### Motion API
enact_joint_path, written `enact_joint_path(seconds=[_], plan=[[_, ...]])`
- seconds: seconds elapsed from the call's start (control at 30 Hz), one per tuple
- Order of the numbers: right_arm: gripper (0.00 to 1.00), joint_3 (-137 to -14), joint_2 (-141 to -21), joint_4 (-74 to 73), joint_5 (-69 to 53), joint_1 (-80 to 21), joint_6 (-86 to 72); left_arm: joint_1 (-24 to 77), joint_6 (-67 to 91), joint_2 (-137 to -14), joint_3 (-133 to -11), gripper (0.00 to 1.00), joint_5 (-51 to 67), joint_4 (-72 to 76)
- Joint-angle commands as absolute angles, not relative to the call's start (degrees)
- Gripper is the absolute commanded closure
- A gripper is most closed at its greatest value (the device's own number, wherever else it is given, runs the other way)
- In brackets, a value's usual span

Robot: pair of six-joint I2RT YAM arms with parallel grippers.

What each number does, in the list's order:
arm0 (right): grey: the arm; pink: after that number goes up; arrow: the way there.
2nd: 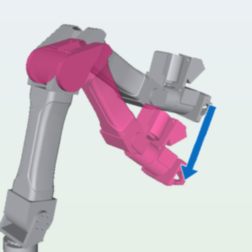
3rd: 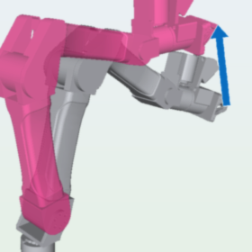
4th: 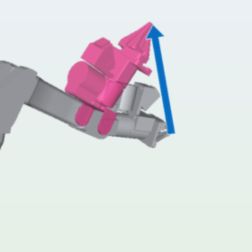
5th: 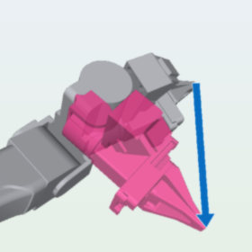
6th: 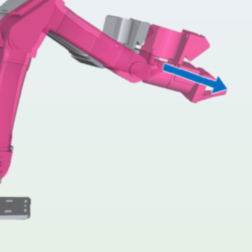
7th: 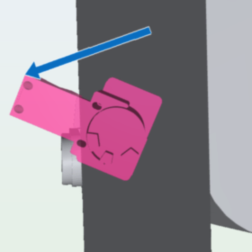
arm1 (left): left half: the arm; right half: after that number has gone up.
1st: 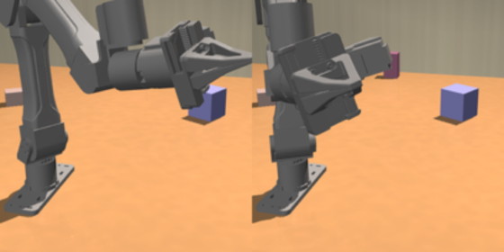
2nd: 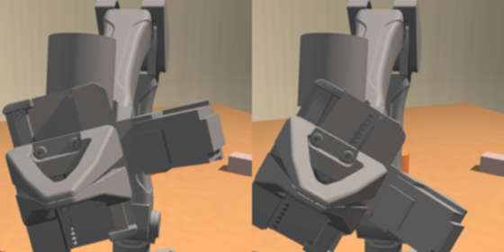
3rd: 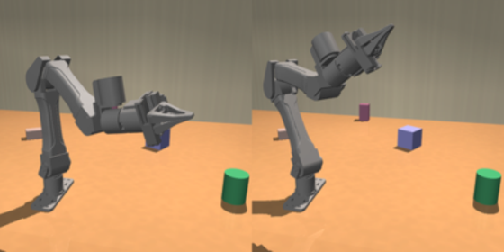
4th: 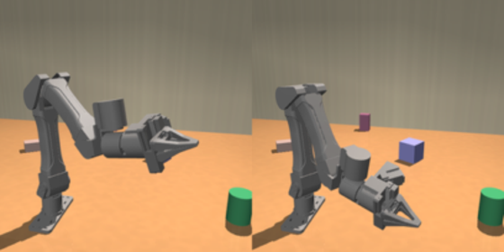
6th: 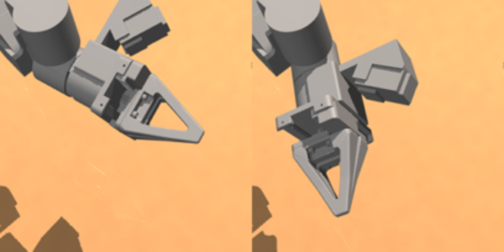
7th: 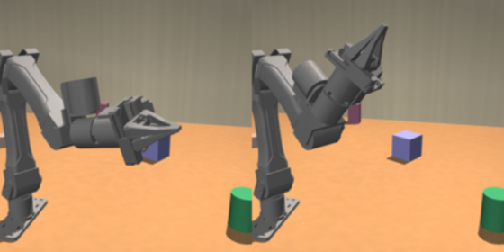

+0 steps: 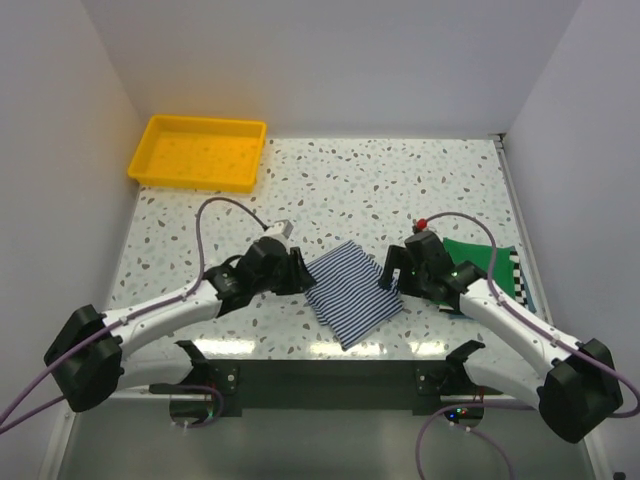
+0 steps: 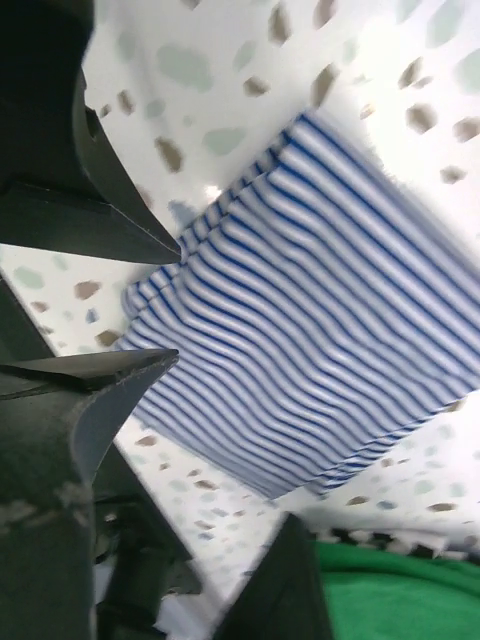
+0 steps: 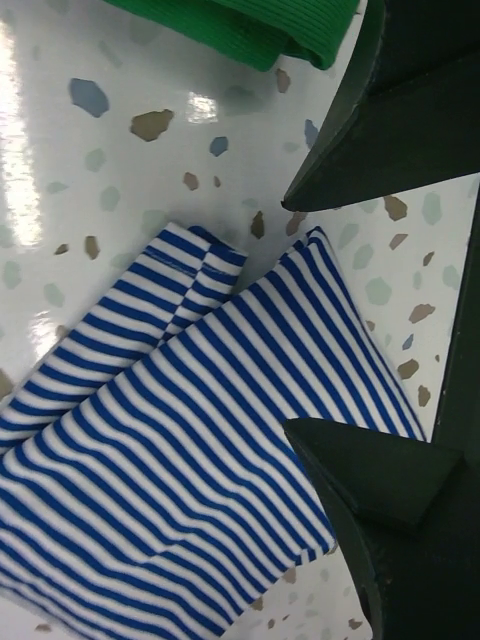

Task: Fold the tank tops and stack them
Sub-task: Neatly place the folded tank top to the corner

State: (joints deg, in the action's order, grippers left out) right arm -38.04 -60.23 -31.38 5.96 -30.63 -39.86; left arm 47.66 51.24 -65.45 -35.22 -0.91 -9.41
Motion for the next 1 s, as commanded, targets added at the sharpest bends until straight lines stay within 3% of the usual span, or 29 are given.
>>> enact_joint_path(seconds=[0.0, 0.23, 0.47, 0.53, 0.7, 0.83, 0.97], plan=[[0.13, -34.2, -57.31, -31.82, 3.52, -30.76, -44.55, 42.21, 45.27, -70.03, -42.09, 0.54, -6.51, -10.11], [0.08, -28.13, -59.49, -21.37, 0.09, -30.76, -49.65, 37.18, 38.24, -88.65, -51.84, 0.56, -10.9, -7.91], [0.11, -25.14, -63.81, -14.25, -1.49, -30.76, -52.56, 37.0, 37.71, -97.29, -52.74, 0.62, -8.71, -5.28], [0.23, -24.87, -64.95, -13.02, -1.67, -30.76, -52.56, 37.09, 38.49, -97.73, -50.9, 0.66, -7.56, -3.79], [0.29, -29.77, -70.13, -12.57, 0.96, -30.59, -49.58, 38.93, 40.78, -95.28, -45.71, 0.7, -4.83, -1.41], [0.28, -36.37, -77.76, -12.66, 2.02, -27.87, -45.01, 40.86, 43.84, -92.03, -41.24, 0.73, -4.22, -0.88], [0.2, -45.24, -84.17, -14.23, 1.32, -23.48, -38.08, 43.15, 48.15, -89.21, -37.01, 0.77, -3.87, 2.55]])
